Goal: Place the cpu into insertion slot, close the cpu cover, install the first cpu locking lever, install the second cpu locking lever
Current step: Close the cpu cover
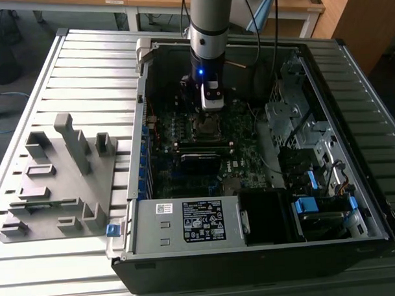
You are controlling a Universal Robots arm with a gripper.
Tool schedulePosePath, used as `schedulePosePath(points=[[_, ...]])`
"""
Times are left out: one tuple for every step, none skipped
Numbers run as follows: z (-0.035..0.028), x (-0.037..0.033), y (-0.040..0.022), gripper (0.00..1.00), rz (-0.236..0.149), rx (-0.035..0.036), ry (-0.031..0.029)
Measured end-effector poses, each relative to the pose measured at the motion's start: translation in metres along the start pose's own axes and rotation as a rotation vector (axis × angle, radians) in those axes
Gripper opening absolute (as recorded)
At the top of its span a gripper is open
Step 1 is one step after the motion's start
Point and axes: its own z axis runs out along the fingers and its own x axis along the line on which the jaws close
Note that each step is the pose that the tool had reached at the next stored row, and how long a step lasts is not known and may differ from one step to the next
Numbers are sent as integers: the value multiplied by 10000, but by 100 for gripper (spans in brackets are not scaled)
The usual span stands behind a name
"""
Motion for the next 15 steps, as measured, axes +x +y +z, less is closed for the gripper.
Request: schedulePosePath(points=[[0,0,0,11,-162,2,9],[1,0,0,11,-345,2,18],[1,0,0,11,-506,3,26],[2,0,0,11,-692,4,35],[2,0,0,11,-874,5,45],[2,0,0,11,-1052,6,54],[3,0,0,11,-1232,7,63],[3,0,0,11,-1411,7,72],[4,0,0,11,-1591,9,81],[4,0,0,11,-1788,9,91],[5,0,0,11,-1966,10,100],[5,0,0,11,-2147,11,109],[6,0,0,11,-2325,12,118],[6,0,0,11,-2505,14,128],[6,0,0,11,-2685,15,137]])
